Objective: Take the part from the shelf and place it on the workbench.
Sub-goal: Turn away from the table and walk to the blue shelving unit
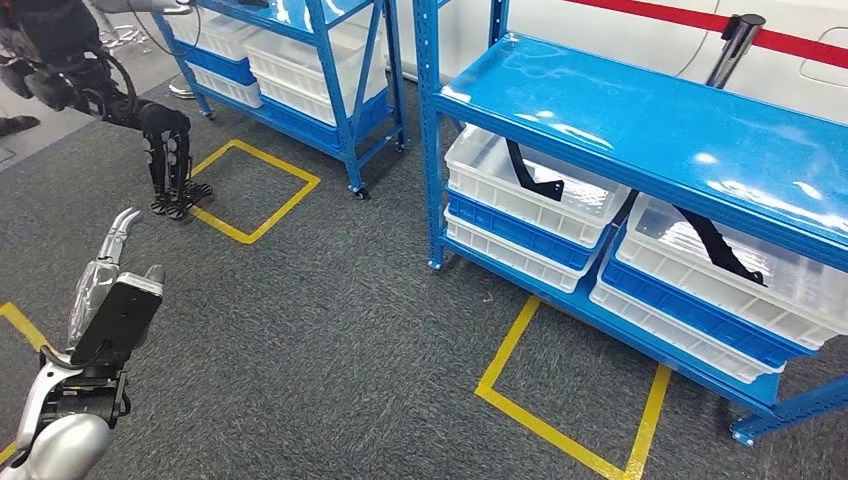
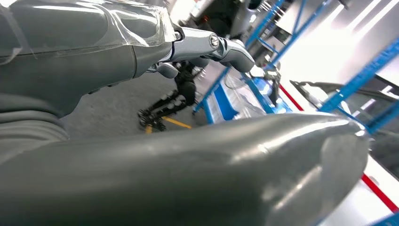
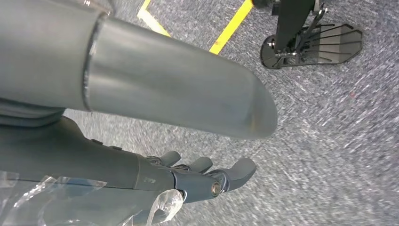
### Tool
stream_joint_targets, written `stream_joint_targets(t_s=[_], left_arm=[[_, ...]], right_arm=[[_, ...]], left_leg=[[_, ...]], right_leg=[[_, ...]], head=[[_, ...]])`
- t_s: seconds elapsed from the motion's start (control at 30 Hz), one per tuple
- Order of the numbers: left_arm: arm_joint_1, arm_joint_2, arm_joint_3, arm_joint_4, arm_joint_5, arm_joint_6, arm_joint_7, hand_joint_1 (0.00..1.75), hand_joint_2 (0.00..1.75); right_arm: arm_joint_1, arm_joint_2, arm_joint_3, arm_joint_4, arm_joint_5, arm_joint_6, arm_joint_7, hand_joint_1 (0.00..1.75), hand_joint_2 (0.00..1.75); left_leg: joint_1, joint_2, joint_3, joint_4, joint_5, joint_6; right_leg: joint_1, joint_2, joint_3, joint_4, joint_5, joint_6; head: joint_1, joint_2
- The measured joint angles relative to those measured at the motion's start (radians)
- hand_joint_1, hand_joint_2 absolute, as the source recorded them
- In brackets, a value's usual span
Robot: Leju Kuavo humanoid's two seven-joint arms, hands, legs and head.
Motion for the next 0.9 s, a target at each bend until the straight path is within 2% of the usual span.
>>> stream_joint_targets(t_s=[0.03,0.07,0.1,0.17,0.2,0.23,0.3,0.33,0.37,0.4,0.43,0.5,0.53,0.57,0.6,0.67,0.7,0.73,0.77,0.8,0.83,0.87,0.9], left_arm=[[-0.001,0.0,0.0,0.0,0.0,0.0,0.0,0.0,0.0],[-0.002,0.0,0.0,0.0,0.0,0.0,0.0,0.0,0.0],[-0.002,0.0,0.0,0.0,0.001,0.0,0.0,0.0,0.0],[-0.003,-0.001,-0.001,0.0,0.001,0.0,0.0,0.0,0.0],[-0.004,-0.001,-0.002,0.0,0.001,0.0,0.0,0.0,0.0],[-0.004,-0.001,-0.002,0.0,0.001,0.0,0.0,0.0,0.0],[-0.003,-0.001,-0.003,0.0,0.001,0.0,0.0,0.0,0.0],[-0.001,-0.001,-0.004,0.0,0.001,0.0,0.0,0.0,0.0],[0.0,-0.001,-0.005,0.0,0.002,0.0,0.0,0.0,0.0],[0.001,-0.001,-0.006,0.0,0.002,0.0,0.0,0.0,0.0],[0.002,-0.002,-0.008,0.0,0.002,0.0,0.0,0.0,0.0],[0.002,-0.002,-0.009,0.0,0.002,0.0,0.0,0.0,0.0],[0.001,-0.001,-0.008,0.0,0.002,0.0,0.001,0.0,0.0],[0.0,-0.001,-0.008,0.0,0.002,0.0,0.001,0.0,0.0],[-0.001,0.0,-0.008,0.0,0.002,0.0,0.002,0.0,0.0],[-0.002,0.0,-0.008,-0.001,0.002,0.0,0.002,0.0,0.0],[-0.003,0.0,-0.008,-0.001,0.002,0.0,0.002,0.0,0.0],[-0.003,0.0,-0.008,-0.001,0.002,0.0,0.002,0.0,0.0],[-0.003,0.0,-0.008,-0.001,0.002,0.0,0.002,0.0,0.0],[-0.002,0.0,-0.008,-0.001,0.003,0.0,0.002,0.0,0.0],[0.0,0.0,-0.008,-0.001,0.003,0.0,0.002,0.0,0.0],[0.002,0.0,-0.009,-0.001,0.003,-0.001,0.002,0.0,0.0],[0.003,0.0,-0.009,-0.001,0.003,-0.001,0.002,0.0,0.0]], right_arm=[[0.0,0.0,-0.002,0.0,0.0,0.0,0.0,0.0,0.0],[0.001,0.0,-0.002,0.0,0.0,0.001,0.001,0.0,0.0],[0.002,0.0,-0.003,0.0,0.0,0.001,0.001,0.0,0.0],[0.007,-0.004,-0.006,0.0,0.0,0.001,0.002,0.0,0.0],[0.009,-0.006,-0.007,0.0,0.0,0.001,0.002,0.0,0.0],[0.01,-0.007,-0.009,0.0,0.0,0.001,0.002,0.0,0.0],[0.01,-0.007,-0.009,0.0,0.001,0.002,0.002,0.0,0.0],[0.011,-0.007,-0.01,0.0,0.002,0.003,0.002,0.0,0.0],[0.011,-0.007,-0.01,0.0,0.002,0.003,0.003,0.0,0.0],[0.011,-0.007,-0.01,0.0,0.003,0.003,0.003,0.0,0.0],[0.012,-0.008,-0.01,0.0,0.003,0.004,0.003,0.0,0.0],[0.012,-0.007,-0.01,0.001,0.003,0.004,0.004,0.0,0.0],[0.012,-0.007,-0.01,0.001,0.003,0.004,0.005,0.0,0.0],[0.011,-0.006,-0.01,0.002,0.003,0.004,0.005,0.0,0.0],[0.011,-0.005,-0.011,0.002,0.003,0.004,0.005,0.0,0.0],[0.01,-0.006,-0.012,0.002,0.003,0.004,0.005,0.0,0.0],[0.01,-0.006,-0.013,0.002,0.003,0.004,0.005,0.0,0.0],[0.01,-0.006,-0.014,0.002,0.003,0.004,0.005,0.0,0.0],[0.009,-0.006,-0.016,0.002,0.004,0.004,0.005,0.0,0.0],[0.009,-0.006,-0.017,0.002,0.004,0.004,0.005,0.0,0.0],[0.009,-0.006,-0.017,0.002,0.005,0.004,0.006,0.0,0.0],[0.01,-0.006,-0.018,0.002,0.006,0.004,0.006,0.0,0.0],[0.01,-0.006,-0.018,0.003,0.006,0.005,0.006,0.0,0.0]], left_leg=[[-0.001,-0.014,0.032,-0.068,0.024,0.004],[-0.002,-0.024,0.053,-0.112,0.038,0.006],[-0.004,-0.027,0.061,-0.13,0.041,0.006],[-0.004,-0.006,0.062,-0.135,0.047,0.01],[-0.002,0.004,0.061,-0.138,0.05,0.016],[0.0,0.015,0.061,-0.141,0.054,0.023],[0.001,0.036,0.058,-0.142,0.057,0.031],[0.002,0.047,0.056,-0.142,0.058,0.033],[0.003,0.057,0.055,-0.142,0.058,0.032],[0.005,0.068,0.055,-0.141,0.057,0.031],[0.009,0.078,0.055,-0.14,0.056,0.028],[0.014,0.095,0.056,-0.132,0.049,0.014],[0.014,0.102,0.055,-0.125,0.044,0.005],[0.012,0.108,0.055,-0.12,0.039,-0.003],[0.011,0.115,0.056,-0.118,0.037,-0.01],[0.014,0.126,0.061,-0.119,0.034,-0.018],[0.018,0.116,0.059,-0.11,0.025,-0.02],[0.02,0.098,0.048,-0.081,0.004,-0.023],[0.022,0.073,0.025,-0.029,-0.028,-0.024],[0.022,0.051,-0.008,0.042,-0.064,-0.025],[0.021,0.039,-0.044,0.117,-0.094,-0.024],[0.019,0.033,-0.072,0.172,-0.109,-0.022],[0.016,0.03,-0.084,0.19,-0.104,-0.017]], right_leg=[[0.002,0.011,-0.002,0.0,0.002,0.003],[0.003,0.022,-0.006,0.001,0.005,0.006],[0.004,0.032,-0.01,0.001,0.007,0.01],[0.003,0.046,-0.017,0.003,0.011,0.019],[0.002,0.034,-0.023,0.014,0.003,0.023],[0.003,0.012,-0.036,0.043,-0.019,0.028],[0.002,-0.042,-0.091,0.169,-0.092,0.037],[0.0,-0.056,-0.123,0.243,-0.127,0.042],[-0.004,-0.062,-0.146,0.297,-0.146,0.046],[-0.008,-0.067,-0.149,0.312,-0.145,0.051],[-0.013,-0.072,-0.131,0.283,-0.125,0.057],[-0.021,-0.103,-0.054,0.142,-0.068,0.07],[-0.023,-0.117,-0.023,0.082,-0.047,0.069],[-0.023,-0.126,-0.006,0.047,-0.038,0.065],[-0.022,-0.126,-0.003,0.035,-0.038,0.056],[-0.019,-0.104,-0.007,0.037,-0.034,0.037],[-0.02,-0.094,-0.009,0.036,-0.032,0.03],[-0.021,-0.085,-0.01,0.035,-0.03,0.023],[-0.021,-0.077,-0.011,0.035,-0.028,0.017],[-0.019,-0.068,-0.013,0.035,-0.026,0.013],[-0.016,-0.057,-0.014,0.035,-0.025,0.009],[-0.013,-0.045,-0.015,0.035,-0.024,0.007],[-0.009,-0.032,-0.016,0.035,-0.023,0.005]], head=[[0.0,0.0],[0.0,0.0],[0.0,0.0],[0.0,0.0],[0.002,0.0],[0.002,0.0],[0.005,0.0],[0.005,0.0],[0.005,0.0],[0.005,0.0],[0.005,0.0],[0.006,0.0],[0.006,0.0],[0.006,0.0],[0.006,0.0],[0.004,0.0],[0.003,0.0],[0.003,0.0],[0.002,0.0],[0.001,0.0],[0.0,0.0],[-0.001,0.0],[-0.001,0.0]])
